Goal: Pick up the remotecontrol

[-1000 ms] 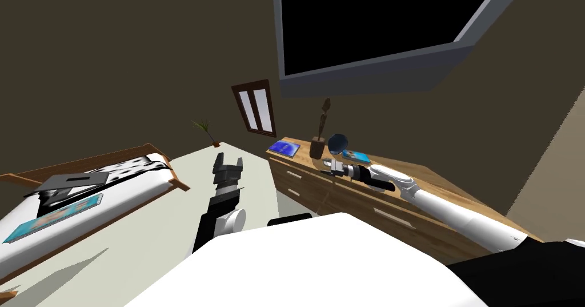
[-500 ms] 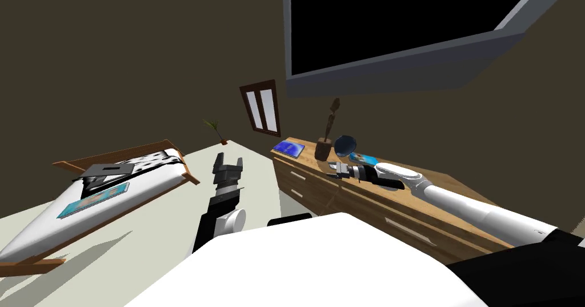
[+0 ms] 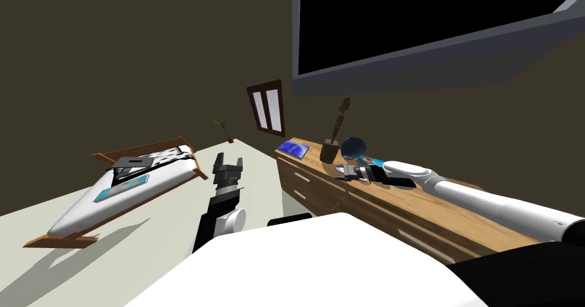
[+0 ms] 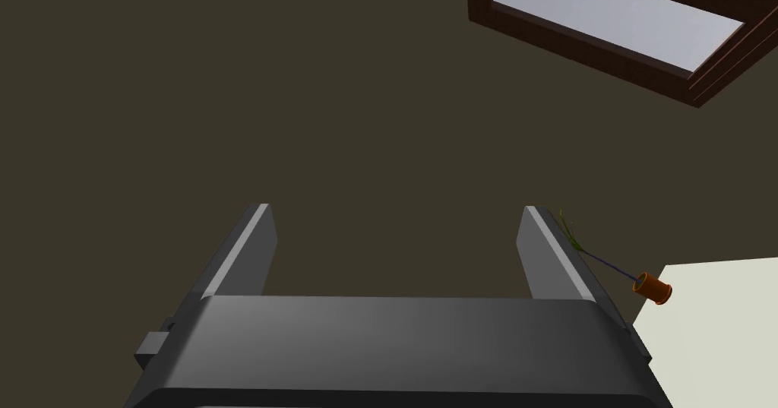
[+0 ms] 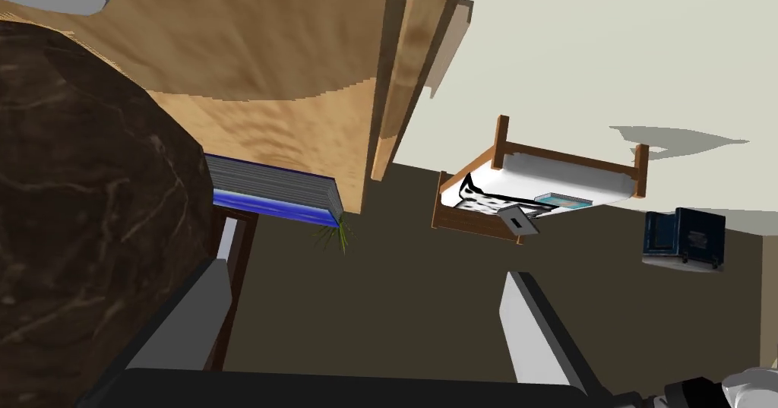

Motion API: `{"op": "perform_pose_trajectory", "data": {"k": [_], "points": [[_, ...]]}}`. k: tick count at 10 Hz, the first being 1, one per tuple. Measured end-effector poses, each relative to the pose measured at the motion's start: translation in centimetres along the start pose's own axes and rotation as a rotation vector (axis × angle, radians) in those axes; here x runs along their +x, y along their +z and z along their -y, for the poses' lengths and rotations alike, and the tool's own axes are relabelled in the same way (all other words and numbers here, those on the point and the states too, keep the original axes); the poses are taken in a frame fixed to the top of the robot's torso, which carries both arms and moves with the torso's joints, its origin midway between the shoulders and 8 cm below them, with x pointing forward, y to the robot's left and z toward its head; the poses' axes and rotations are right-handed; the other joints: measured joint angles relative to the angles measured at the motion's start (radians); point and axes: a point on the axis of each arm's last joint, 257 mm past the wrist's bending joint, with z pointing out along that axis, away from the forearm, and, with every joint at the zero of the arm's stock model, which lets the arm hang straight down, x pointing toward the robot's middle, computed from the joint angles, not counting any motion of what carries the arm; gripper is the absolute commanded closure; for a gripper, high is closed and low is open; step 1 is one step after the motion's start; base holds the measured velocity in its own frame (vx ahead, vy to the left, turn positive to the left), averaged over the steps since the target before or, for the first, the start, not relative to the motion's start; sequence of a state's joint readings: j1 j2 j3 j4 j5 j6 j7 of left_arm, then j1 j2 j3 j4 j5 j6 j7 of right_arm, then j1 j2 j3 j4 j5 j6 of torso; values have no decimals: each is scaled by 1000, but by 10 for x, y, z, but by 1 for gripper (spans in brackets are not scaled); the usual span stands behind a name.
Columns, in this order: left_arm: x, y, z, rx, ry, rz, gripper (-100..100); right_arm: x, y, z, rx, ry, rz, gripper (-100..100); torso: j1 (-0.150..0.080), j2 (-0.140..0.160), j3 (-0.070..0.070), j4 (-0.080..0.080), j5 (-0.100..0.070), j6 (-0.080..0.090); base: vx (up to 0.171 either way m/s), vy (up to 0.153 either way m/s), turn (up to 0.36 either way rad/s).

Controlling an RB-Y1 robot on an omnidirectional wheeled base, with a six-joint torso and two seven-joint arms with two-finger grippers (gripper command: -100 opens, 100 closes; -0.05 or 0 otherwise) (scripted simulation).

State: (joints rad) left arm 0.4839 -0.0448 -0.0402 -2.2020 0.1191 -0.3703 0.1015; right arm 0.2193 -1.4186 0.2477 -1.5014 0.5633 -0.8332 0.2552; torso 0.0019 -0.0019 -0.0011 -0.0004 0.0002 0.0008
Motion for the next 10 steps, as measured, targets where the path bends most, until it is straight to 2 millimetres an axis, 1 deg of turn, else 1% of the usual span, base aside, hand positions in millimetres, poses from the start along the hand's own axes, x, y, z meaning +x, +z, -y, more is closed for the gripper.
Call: {"op": "perform_pose_trajectory", "data": {"k": [1,2,3,4,5,6,7,8,9,10], "points": [[0,0,0,0,0,0,0,9,-7,4,3,3,-30,-100,0,0,0,0,0,0,36,14,160],[0,0,0,0,0,0,0,24,-19,8,10,10,-78,-100,-1,0,0,0,0,0,29,9,78],[0,0,0,0,0,0,0,32,-26,7,10,13,-107,-100,-1,0,0,0,0,1,28,18,127],[0,0,0,0,0,0,0,45,-37,12,18,16,-158,-100,0,0,0,0,0,0,44,26,208],[0,0,0,0,0,0,0,66,-50,17,27,27,-223,-100,0,-1,0,0,0,0,39,15,68],[0,0,0,0,0,0,0,76,-59,20,34,34,-255,-100,0,0,0,0,0,1,38,19,114],[0,0,0,0,0,0,0,88,-72,17,35,45,-303,-100,0,0,0,0,0,0,47,20,177],[0,0,0,0,0,0,0,104,-92,17,43,58,-362,-100,0,-1,0,0,0,0,38,11,53],[0,0,0,0,0,0,0,112,-99,21,50,60,-389,-100,0,0,0,0,0,1,17,5,-17],[0,0,0,0,0,0,0,115,-99,22,51,64,-398,-100,-1,1,1,0,0,1,22,9,87]]}}
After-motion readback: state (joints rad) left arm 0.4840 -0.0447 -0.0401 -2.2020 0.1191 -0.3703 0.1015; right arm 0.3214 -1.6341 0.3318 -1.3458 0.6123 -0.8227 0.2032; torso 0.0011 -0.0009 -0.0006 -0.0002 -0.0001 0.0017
